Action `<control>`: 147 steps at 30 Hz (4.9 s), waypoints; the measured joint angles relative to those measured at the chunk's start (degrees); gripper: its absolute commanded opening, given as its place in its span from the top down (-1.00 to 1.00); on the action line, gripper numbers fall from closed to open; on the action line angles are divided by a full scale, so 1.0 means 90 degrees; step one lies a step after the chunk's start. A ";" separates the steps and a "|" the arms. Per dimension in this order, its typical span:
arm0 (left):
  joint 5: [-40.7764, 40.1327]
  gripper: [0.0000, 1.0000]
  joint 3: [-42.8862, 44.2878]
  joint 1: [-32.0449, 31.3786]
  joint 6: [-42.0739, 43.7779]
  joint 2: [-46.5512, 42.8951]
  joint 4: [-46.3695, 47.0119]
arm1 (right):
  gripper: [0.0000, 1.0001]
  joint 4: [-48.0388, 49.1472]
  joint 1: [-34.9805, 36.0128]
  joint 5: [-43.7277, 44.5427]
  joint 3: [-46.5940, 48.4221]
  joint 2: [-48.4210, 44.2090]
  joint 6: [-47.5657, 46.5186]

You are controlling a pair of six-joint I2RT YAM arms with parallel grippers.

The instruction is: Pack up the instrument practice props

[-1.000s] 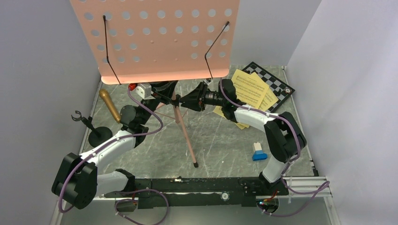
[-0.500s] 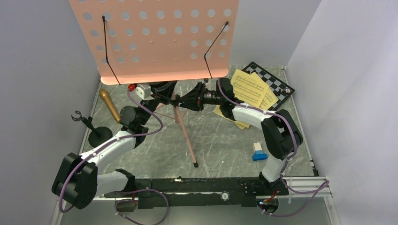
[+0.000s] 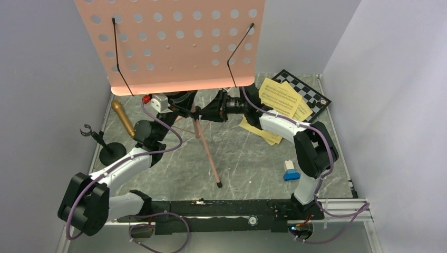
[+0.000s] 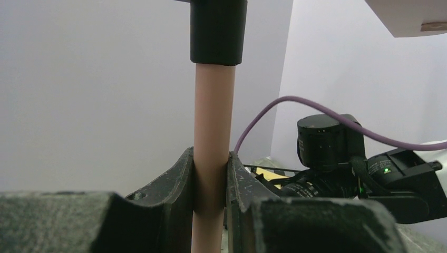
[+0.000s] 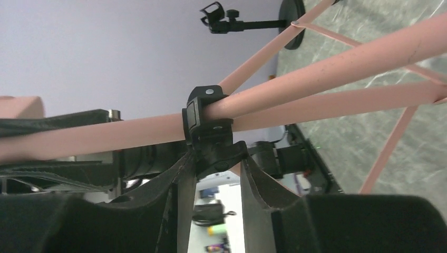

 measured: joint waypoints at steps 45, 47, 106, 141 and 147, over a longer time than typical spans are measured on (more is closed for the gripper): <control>0.0206 1.00 -0.0002 -0.0002 -0.0138 -0.0049 -0.0080 | -0.50 -0.0408 -0.0131 0.1399 -0.0352 -0.1205 -0.3825; 0.0206 1.00 -0.0002 -0.0002 -0.0124 -0.0051 -0.0085 | -0.43 -0.0279 -0.0146 0.1122 -0.0223 -0.1042 -0.3320; 0.0379 1.00 -0.0119 -0.0112 -0.0255 0.0007 0.0182 | 0.91 0.3568 0.3228 0.6917 -0.2943 -0.1753 -1.3556; -0.0075 1.00 -0.0699 -0.0260 -0.0440 -0.0097 0.0879 | -0.57 0.2062 0.0386 0.1994 -0.2591 -0.1809 -0.1906; -0.0163 1.00 -0.0726 -0.0296 -0.0437 -0.0080 0.0942 | -0.32 0.2781 0.0325 0.1406 -0.2074 -0.1064 -0.0908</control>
